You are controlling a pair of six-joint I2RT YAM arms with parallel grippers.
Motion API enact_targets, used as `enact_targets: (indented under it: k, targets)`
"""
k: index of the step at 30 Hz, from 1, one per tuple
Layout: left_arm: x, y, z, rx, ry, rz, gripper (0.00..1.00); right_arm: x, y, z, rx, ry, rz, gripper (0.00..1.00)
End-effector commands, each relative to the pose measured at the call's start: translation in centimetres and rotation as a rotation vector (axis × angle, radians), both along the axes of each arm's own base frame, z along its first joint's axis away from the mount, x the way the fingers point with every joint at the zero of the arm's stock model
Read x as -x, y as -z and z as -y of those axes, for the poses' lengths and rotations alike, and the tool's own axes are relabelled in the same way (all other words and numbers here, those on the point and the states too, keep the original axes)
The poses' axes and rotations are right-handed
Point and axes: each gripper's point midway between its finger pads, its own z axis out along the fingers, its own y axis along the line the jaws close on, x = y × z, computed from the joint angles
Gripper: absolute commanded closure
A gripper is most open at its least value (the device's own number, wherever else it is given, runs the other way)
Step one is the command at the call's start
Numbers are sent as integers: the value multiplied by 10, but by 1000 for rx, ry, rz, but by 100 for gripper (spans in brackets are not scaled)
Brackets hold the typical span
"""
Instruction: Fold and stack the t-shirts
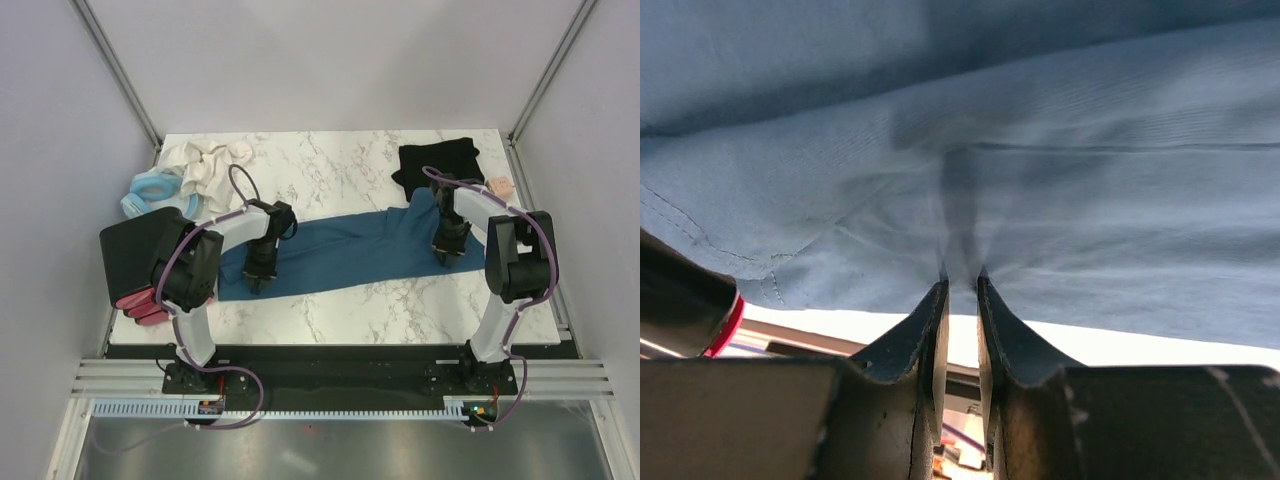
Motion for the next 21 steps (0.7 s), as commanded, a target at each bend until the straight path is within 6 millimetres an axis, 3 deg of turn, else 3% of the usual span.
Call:
enact_targets:
  k: [1, 3, 4, 6, 8, 10, 13, 14, 17, 21]
  targets:
    - [9, -13, -4, 21, 13, 5, 75, 13, -22, 11, 41, 63, 36, 68]
    - [6, -24, 4, 66, -7, 42, 75, -3, -45, 5, 1, 71, 132, 67]
    - [-2, -39, 9, 102, -12, 107, 75, -13, -71, 1, -17, 66, 232, 64]
    - [-25, -62, 17, 136, -29, 224, 75, -40, -116, -3, -38, 60, 407, 59]
    - [-50, -85, 29, 180, -27, 318, 74, -58, -139, -8, -60, 29, 458, 58]
    - [-69, -88, 38, 193, -7, 339, 74, -63, -120, -17, -75, -20, 374, 58]
    - [-77, -71, 46, 194, 28, 284, 75, -71, -88, -34, -89, -95, 341, 56]
    - [-78, -66, 48, 199, 34, 280, 75, -64, -68, -38, -103, -113, 308, 56]
    - [-76, -54, 50, 224, 30, 299, 75, -60, -37, -52, -124, -155, 288, 56]
    - [-70, -34, 43, 197, 40, 286, 75, -47, -12, -57, -114, -167, 257, 57]
